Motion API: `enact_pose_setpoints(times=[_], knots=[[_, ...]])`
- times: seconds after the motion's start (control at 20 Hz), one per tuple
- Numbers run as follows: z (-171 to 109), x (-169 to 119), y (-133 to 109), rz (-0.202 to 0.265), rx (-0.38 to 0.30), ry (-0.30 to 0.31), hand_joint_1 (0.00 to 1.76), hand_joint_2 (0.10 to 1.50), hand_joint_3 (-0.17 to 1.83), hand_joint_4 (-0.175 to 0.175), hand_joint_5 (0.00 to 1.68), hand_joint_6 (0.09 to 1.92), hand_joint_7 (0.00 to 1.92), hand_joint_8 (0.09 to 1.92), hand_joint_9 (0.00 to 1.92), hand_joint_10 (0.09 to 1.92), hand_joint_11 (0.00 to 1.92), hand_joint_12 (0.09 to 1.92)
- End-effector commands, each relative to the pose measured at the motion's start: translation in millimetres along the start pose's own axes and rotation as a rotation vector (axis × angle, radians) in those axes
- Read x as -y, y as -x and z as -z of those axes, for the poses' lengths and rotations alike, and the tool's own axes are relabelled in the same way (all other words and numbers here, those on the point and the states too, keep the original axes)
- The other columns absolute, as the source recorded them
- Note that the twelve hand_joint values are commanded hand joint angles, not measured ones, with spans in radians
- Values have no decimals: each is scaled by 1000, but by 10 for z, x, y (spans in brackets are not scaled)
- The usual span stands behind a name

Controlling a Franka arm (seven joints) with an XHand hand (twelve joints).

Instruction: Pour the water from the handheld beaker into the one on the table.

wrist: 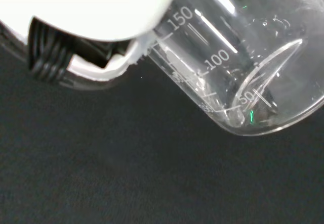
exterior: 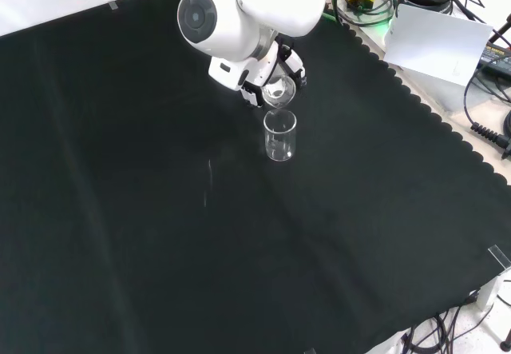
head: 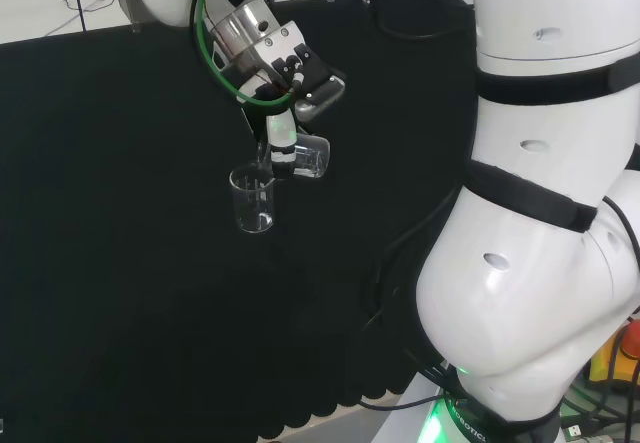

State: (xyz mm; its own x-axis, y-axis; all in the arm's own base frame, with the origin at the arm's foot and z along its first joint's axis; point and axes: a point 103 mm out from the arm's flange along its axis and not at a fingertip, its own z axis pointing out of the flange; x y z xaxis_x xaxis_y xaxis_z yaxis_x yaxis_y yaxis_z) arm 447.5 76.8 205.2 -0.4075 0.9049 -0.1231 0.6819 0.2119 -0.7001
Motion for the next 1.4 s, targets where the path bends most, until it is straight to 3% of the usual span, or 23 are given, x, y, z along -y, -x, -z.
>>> enact_pose_setpoints(times=[0.05, 1.4], knots=[[16, 0, -54, -12, 14, -26, 1325, 535, 811, -175, 1335, 600, 1395, 567, 1774, 323, 1434, 590], [90, 74, -174, -79, 55, -97, 1324, 534, 820, -175, 1326, 621, 1387, 588, 1760, 364, 1443, 599]])
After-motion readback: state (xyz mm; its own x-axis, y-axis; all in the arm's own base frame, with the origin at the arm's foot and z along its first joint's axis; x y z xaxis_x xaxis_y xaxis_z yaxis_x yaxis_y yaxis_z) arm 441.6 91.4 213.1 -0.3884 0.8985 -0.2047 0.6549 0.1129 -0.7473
